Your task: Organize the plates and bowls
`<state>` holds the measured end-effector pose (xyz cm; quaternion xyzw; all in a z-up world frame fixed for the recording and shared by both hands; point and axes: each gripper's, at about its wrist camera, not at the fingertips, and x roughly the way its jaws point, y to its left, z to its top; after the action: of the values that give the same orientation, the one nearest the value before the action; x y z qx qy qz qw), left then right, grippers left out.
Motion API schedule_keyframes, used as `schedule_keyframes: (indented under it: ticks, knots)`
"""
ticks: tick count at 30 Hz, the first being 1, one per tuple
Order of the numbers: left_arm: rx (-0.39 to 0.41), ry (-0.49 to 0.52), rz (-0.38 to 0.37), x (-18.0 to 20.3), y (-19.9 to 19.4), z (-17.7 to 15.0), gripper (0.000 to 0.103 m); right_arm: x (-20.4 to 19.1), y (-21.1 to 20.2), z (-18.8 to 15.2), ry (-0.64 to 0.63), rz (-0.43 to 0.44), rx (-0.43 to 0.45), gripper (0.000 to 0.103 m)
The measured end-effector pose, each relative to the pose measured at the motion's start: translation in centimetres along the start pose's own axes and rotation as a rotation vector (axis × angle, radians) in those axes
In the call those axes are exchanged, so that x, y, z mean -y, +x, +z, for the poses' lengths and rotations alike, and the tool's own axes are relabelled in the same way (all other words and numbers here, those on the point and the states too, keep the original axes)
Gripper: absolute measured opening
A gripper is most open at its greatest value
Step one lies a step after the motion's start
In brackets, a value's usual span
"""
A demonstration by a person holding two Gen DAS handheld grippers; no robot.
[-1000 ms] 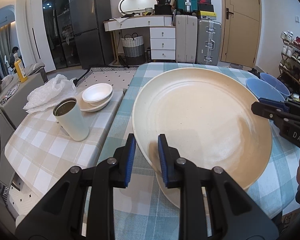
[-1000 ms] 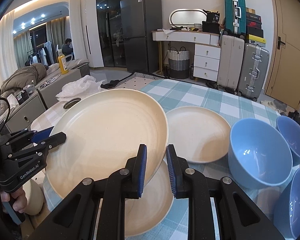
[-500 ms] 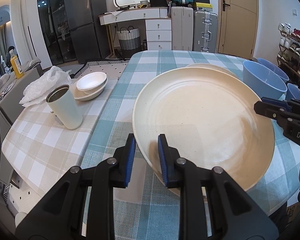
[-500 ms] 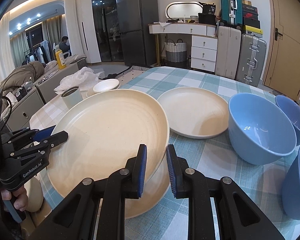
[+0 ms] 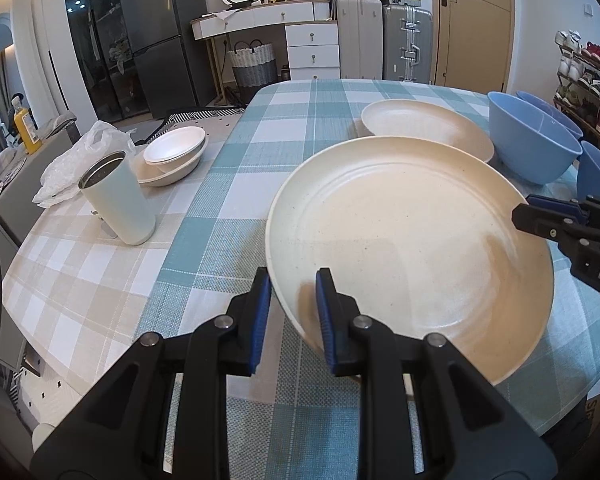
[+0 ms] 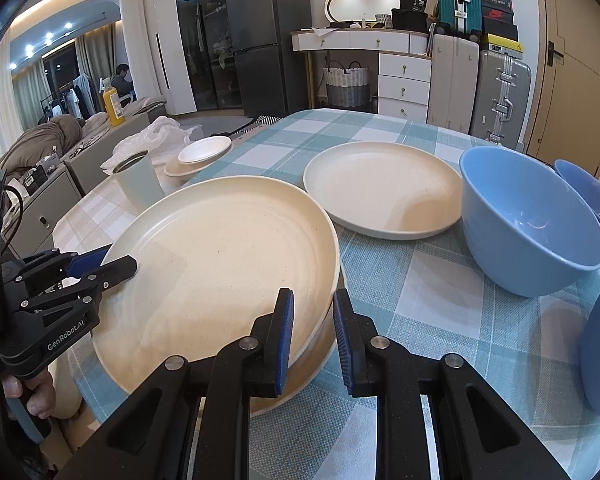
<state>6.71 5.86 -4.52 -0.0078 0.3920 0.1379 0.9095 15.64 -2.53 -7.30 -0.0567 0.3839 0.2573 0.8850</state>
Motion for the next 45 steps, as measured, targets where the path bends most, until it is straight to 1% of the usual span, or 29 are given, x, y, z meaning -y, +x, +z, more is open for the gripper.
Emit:
schedule_keyframes:
  ticks: [12, 31, 35, 45]
  knots:
    - [-0.018, 0.027, 0.014, 0.5, 2.2, -0.8, 0.020, 0.0, 0.8, -0.5, -0.001, -0.016, -0.012, 0.020]
    - [-0.021, 0.079, 0.044, 1.0, 3.7, -1.6, 0.021, -0.2, 1.9, -1.1, -0.011, -0.049, -0.030, 0.020]
    - [-0.023, 0.082, 0.039, 1.0, 3.7, -1.7, 0.021, -0.2, 1.9, -1.1, -0.010, -0.048, -0.029, 0.020]
    - [-0.044, 0.071, -0.002, 0.2, 4.1, -1.6, 0.022, 0.2, 2.3, -0.9, 0.002, -0.032, -0.038, 0.021]
